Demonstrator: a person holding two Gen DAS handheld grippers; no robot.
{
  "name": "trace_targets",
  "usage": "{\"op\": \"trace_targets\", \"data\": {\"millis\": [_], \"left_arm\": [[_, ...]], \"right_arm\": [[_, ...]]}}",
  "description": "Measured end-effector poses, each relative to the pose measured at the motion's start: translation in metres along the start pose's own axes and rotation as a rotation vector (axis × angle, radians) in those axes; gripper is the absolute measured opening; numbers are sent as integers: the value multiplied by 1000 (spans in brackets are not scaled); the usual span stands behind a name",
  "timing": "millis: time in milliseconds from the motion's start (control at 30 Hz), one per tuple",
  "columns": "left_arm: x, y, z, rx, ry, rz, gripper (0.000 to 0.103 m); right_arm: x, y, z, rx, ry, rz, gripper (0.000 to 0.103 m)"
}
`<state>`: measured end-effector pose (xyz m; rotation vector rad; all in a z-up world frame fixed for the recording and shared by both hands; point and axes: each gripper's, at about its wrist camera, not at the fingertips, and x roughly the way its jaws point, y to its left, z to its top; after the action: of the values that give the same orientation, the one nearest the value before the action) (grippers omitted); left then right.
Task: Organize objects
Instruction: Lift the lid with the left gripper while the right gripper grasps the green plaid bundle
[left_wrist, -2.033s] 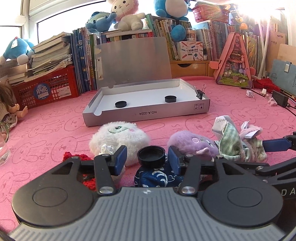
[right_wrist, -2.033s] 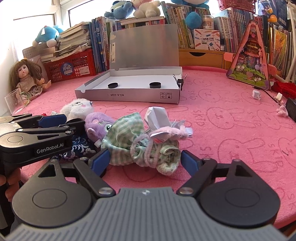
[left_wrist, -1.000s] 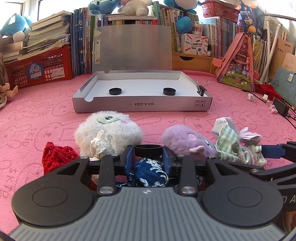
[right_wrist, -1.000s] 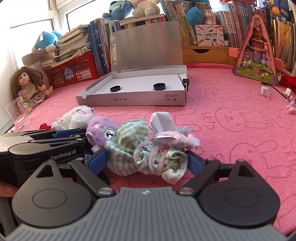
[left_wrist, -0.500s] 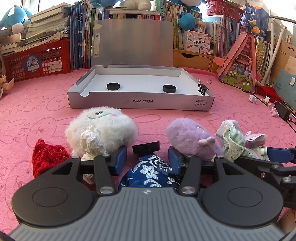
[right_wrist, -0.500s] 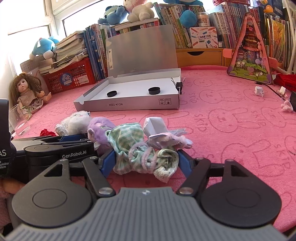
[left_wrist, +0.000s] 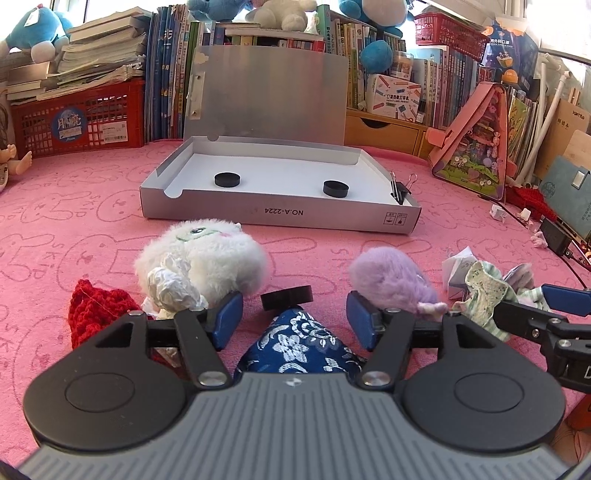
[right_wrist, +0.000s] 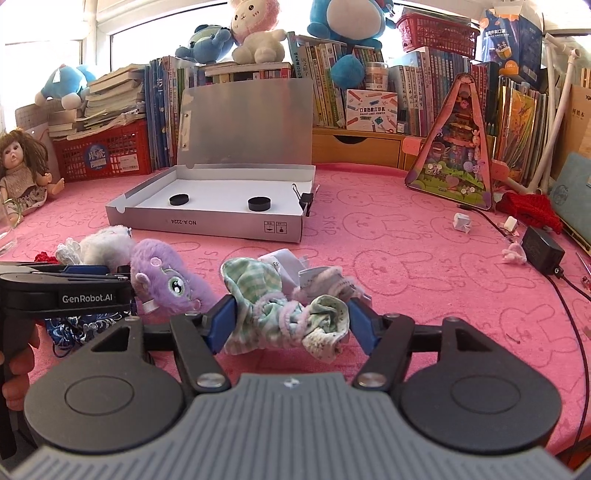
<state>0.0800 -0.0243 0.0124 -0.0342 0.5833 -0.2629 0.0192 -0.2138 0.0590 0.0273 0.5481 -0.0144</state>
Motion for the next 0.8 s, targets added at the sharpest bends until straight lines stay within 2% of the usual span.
{"op": "trace_targets", "data": {"millis": [167, 300, 600, 667, 733, 800], "left_arm": [[0, 1, 2, 4, -10, 13, 68], [10, -5, -1, 49, 12, 62, 66], [21, -3, 2, -4, 27, 36, 66], [23, -4, 2, -17, 28, 38, 60], [23, -3, 2, -25, 30, 37, 46], [23, -2, 2, -38, 28, 38, 39]], "right_arm": [[4, -1, -6, 17, 26, 26, 86], [5, 3, -10, 18, 36, 30, 87], [8, -2, -14, 63, 61, 64, 90], [11, -5, -16, 91, 74, 76, 90], [12, -6, -16, 110, 81, 85, 90], [12, -8, -17, 126, 80, 94, 91]]}}
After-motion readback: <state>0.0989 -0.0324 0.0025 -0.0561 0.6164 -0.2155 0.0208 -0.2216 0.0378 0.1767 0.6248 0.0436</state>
